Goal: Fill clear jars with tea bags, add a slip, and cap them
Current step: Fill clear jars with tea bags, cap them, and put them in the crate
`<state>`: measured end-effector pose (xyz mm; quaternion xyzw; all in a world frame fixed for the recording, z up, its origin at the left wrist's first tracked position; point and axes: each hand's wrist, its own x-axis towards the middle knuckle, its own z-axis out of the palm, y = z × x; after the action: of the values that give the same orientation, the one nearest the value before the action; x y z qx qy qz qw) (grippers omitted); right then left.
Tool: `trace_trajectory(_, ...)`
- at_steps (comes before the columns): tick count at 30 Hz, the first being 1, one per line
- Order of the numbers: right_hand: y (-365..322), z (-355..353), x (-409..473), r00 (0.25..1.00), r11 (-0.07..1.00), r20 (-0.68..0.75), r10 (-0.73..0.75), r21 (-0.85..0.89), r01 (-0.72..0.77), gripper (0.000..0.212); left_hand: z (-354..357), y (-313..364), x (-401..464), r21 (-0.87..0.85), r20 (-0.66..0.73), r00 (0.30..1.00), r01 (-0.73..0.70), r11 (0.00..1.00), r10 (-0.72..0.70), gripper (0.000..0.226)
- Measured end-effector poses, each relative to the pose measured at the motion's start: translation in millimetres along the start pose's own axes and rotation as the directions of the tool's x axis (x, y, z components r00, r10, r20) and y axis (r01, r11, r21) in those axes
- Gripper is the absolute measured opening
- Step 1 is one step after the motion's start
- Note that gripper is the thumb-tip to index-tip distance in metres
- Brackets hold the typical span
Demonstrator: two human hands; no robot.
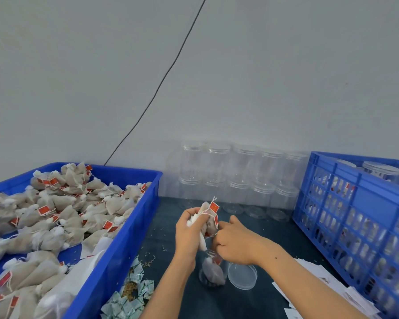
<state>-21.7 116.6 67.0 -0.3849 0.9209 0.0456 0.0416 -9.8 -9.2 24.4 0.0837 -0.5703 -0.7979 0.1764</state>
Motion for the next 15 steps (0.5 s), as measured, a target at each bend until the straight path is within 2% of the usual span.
trace_trajectory(2, 3.1, -5.9, -2.0, 1.000, 0.997, -0.031, -0.001, 0.083, 0.004, 0.035, -3.1, 1.9, 1.0, 0.000, 0.015, 1.000, -0.005, 1.000, 0.005, 0.017)
trace_trajectory(3, 6.8, -12.4, -5.1, 0.998, 0.983, -0.066, 0.020, 0.182, -0.007, 0.035, -4.4, 3.9, 2.1, 0.002, 0.025, 1.000, -0.008, 1.000, 0.008, 0.017)
trace_trajectory(5, 17.2, -29.5, -14.0, 0.973, 0.889, -0.182, 0.145, 0.456, -0.047, 0.036, -6.0, 10.1, 6.2, 0.016, 0.056, 0.998, -0.008, 1.000, 0.007, 0.017)
trace_trajectory(7, 26.4, -41.1, -20.8, 0.905, 0.766, -0.309, 0.292, 0.643, -0.028, 0.028, -6.6, 18.6, 11.0, 0.041, 0.110, 0.994, -0.004, 0.999, -0.001, 0.020)
trace_trajectory(9, 27.0, -43.6, -21.9, 0.851, 0.685, -0.371, 0.370, 0.728, 0.019, 0.013, -7.5, 28.5, 14.3, 0.054, 0.175, 0.985, -0.003, 0.999, -0.007, 0.020)
trace_trajectory(10, 24.0, -42.3, -21.0, 0.851, 0.655, -0.370, 0.372, 0.755, 0.041, 0.011, -7.4, 32.7, 14.9, 0.056, 0.206, 0.978, 0.001, 0.998, -0.013, 0.018)
trace_trajectory(13, 11.5, -32.1, -14.7, 0.891, 0.574, -0.341, 0.299, 0.811, 0.117, 0.035, -7.2, 38.9, 13.2, 0.103, 0.263, 0.964, 0.005, 0.995, -0.032, 0.016)
trace_trajectory(15, 6.9, -23.1, -11.2, 0.886, 0.543, -0.360, 0.292, 0.825, 0.157, 0.044, -4.8, 39.0, 11.9, 0.157, 0.282, 0.958, 0.003, 0.988, -0.048, 0.019)
